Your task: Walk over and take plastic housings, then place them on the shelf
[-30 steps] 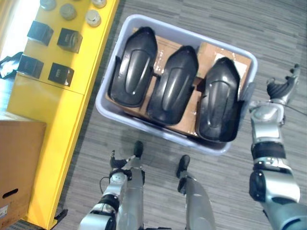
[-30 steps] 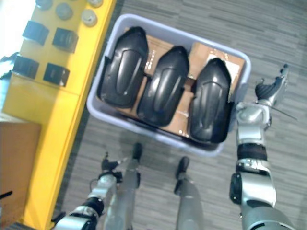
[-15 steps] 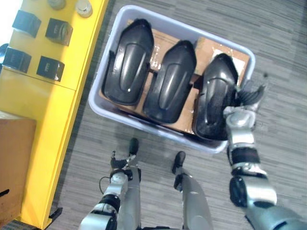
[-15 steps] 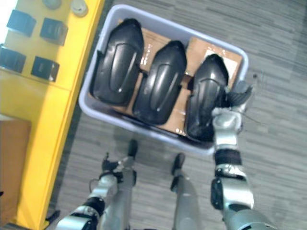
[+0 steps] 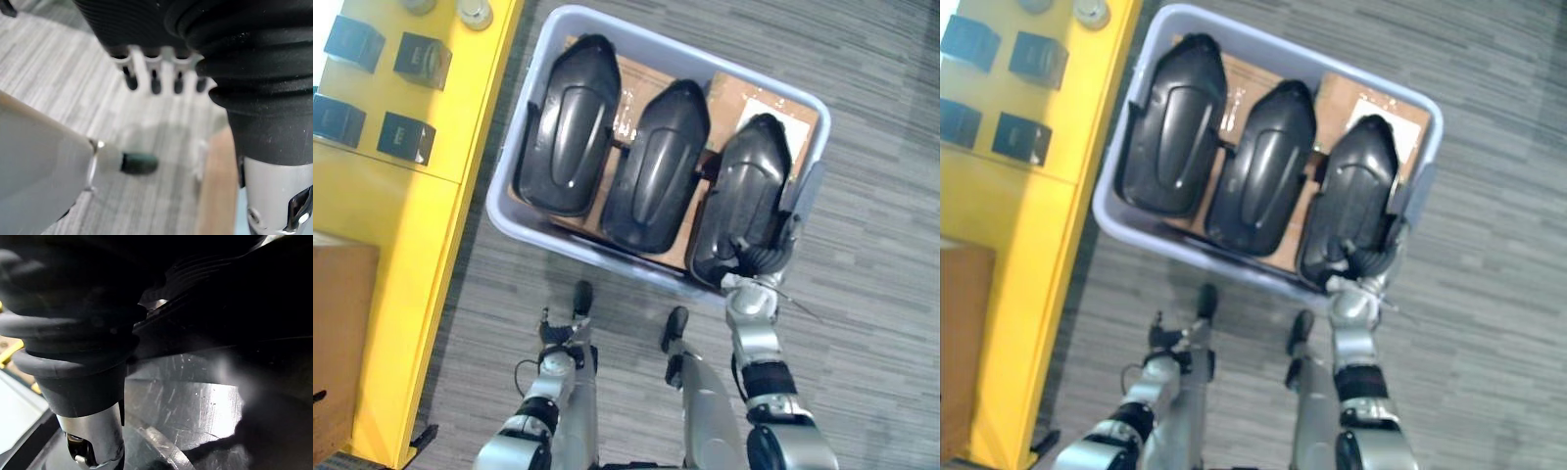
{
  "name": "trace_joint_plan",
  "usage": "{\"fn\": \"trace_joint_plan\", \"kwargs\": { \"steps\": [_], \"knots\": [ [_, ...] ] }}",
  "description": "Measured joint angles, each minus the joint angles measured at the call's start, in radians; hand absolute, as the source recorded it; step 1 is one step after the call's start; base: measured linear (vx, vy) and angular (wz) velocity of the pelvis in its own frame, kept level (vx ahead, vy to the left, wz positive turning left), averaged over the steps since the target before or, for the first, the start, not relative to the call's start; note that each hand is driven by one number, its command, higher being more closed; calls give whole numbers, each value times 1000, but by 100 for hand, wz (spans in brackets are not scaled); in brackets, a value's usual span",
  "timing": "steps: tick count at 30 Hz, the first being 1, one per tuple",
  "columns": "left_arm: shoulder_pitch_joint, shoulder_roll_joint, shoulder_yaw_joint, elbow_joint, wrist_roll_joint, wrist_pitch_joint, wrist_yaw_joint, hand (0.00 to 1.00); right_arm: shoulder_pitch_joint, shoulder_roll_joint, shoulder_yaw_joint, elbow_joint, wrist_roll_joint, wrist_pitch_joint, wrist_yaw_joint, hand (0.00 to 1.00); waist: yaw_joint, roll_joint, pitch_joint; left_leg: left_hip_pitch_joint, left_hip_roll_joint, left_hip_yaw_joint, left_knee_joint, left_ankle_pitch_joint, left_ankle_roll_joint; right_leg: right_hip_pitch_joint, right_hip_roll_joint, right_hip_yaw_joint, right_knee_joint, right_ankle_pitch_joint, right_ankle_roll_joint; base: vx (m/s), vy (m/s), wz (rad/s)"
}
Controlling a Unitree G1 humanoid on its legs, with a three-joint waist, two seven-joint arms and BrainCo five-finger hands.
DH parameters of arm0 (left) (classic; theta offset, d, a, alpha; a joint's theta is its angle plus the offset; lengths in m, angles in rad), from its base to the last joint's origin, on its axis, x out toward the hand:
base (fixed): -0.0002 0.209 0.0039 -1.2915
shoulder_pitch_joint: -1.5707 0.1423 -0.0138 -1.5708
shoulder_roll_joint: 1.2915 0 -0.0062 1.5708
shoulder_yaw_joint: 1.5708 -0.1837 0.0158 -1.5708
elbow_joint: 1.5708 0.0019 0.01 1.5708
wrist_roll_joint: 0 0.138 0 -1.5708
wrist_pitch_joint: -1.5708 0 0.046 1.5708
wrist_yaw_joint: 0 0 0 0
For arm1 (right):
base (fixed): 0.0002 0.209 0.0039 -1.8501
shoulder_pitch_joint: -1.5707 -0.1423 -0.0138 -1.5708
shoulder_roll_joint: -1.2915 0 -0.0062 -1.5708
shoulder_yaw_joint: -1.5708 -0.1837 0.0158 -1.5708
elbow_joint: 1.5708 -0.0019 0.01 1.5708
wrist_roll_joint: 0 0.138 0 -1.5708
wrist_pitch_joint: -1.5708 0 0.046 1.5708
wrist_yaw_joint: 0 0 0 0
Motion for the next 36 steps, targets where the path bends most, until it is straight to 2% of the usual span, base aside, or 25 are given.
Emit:
{"fn": "trace_joint_plan", "kwargs": {
  "steps": [4,6,13,18,23,26,29,32,36],
  "knots": [
    [0,2,0,2,0,0,12,0,-23,-7,-13,43,0,0,-33,100,-7,-26,14,5,-2,2,-7,4,1,1,-3,1,0,0,0,3,0,-1],
    [0,1,0,7,0,1,12,0,-35,-16,-22,66,4,1,-39,100,-9,-31,16,5,-4,2,-7,4,1,2,-5,0,0,0,0,0,0,0],
    [0,2,3,14,-1,3,15,0,-74,-28,-63,132,78,14,-39,100,-12,-31,16,5,-14,0,-7,5,2,2,-9,0,0,-1,1,0,0,0],
    [0,2,13,14,-1,3,16,0,-112,-36,-93,171,81,30,-38,100,-11,-31,16,2,-17,-8,-6,5,3,4,-9,-5,1,-1,2,2,-1,3],
    [0,2,20,11,-2,3,16,0,-153,-74,-105,203,79,71,-32,100,-10,-30,17,-6,-22,-17,3,6,4,5,-10,-13,2,-1,2,5,-1,5],
    [0,2,21,2,-1,3,15,0,-175,-102,-134,207,64,93,-16,100,-5,-27,19,-13,-25,-25,11,6,4,5,-10,-21,3,-1,2,-1,4,7],
    [0,1,23,-8,-1,3,15,0,-194,-155,-141,204,-3,116,-16,100,2,-19,23,-13,-27,-29,13,8,6,8,-12,-25,6,-1,2,-8,2,4],
    [1,0,44,-10,-1,1,15,0,-220,-207,-140,176,-64,120,-16,100,2,-4,32,-12,-29,-34,19,8,6,14,-12,-28,6,-1,2,-6,3,4],
    [4,6,64,-16,-13,0,15,0,-220,-240,-138,106,-129,132,-16,100,4,-4,32,-5,-25,-35,21,8,6,22,-12,-28,7,-1,2,0,0,0]
  ]
}}
